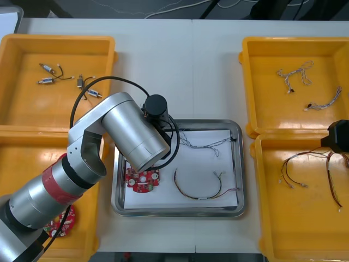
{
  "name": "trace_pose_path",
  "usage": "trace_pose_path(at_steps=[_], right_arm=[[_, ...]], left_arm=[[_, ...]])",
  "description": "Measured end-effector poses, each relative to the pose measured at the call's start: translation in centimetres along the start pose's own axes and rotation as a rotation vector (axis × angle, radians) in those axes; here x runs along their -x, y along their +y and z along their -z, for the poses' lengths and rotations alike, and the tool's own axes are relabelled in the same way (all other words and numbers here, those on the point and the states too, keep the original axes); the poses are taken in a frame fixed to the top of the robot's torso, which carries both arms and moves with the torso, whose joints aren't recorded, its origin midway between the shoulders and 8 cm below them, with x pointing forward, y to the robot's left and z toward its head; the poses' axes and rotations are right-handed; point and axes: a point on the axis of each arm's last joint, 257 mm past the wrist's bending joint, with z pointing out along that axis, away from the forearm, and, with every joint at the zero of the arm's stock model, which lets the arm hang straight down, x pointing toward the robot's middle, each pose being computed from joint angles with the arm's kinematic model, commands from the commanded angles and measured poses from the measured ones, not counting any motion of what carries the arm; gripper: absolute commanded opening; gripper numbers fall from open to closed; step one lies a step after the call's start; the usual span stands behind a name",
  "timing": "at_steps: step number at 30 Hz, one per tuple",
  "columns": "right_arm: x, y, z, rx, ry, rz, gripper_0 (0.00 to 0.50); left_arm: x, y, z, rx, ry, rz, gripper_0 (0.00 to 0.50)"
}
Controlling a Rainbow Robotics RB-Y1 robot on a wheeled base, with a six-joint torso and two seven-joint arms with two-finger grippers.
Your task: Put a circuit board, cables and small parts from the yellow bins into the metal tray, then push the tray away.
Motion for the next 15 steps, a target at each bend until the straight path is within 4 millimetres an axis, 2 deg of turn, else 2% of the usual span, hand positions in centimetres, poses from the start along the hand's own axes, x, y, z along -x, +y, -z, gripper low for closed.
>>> trace_pose_path(at_steps=[5,15], right_arm=[[0.0,0.0,0.0,0.0,0.0,0.0,0.5],[0.0,0.0,0.0,0.0,0.0,0.0,0.5]], left_arm=[[0.01,-0.01,0.0,0.0,-0.001,0.0,0.5],[0.05,0.02,0.17,-0.012,0.013,0.015,0.5]])
